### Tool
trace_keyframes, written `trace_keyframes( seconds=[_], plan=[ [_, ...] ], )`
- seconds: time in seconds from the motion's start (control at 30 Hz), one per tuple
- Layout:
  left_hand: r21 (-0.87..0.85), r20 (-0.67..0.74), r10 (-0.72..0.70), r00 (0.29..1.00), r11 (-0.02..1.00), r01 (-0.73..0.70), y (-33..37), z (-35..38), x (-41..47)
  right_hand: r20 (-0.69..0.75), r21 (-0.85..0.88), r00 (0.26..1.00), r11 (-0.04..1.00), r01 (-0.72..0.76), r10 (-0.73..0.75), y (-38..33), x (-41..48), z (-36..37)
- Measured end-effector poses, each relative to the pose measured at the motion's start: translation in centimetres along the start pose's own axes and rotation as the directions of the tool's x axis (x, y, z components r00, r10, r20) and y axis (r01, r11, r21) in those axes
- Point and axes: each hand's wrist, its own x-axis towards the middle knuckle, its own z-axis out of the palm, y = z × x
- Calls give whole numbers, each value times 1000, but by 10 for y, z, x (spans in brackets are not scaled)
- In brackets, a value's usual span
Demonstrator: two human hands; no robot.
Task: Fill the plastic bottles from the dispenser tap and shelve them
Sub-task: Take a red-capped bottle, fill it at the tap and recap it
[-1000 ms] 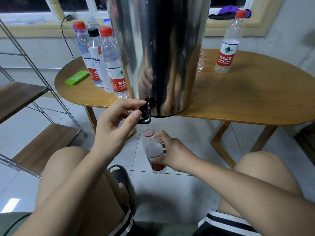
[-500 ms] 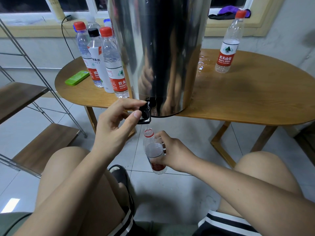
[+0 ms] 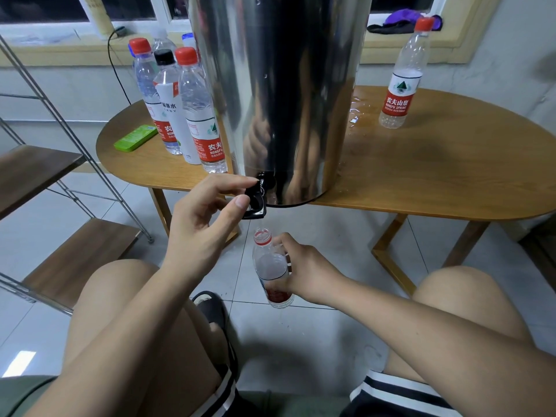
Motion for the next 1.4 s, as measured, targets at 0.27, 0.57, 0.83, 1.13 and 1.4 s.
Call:
trace_keyframes(
  seconds=[0.27,0.57,0.83,1.13,1.4],
  plan=[
    [-10,1,-9,1000,1000,9,0,1,0,16,-5,1000,1000,-14,14,2,3,4],
    [-27,1,-16,1000,1000,16,1,1,1,17,-9,1000,1000,-16,17,4,3,5],
    [-28,0,-13,1000,1000,13,2,1,1,21,-6,1000,1000,-19,19,3,3,5],
    [-24,9,-7,1000,1000,7,3,1,1,15,-1,1000,1000,-15,15,4,4,6],
    [-16,5,-8,1000,1000,8,2,1,0,11,0,1000,1000,-14,14,4,3,6]
  ],
)
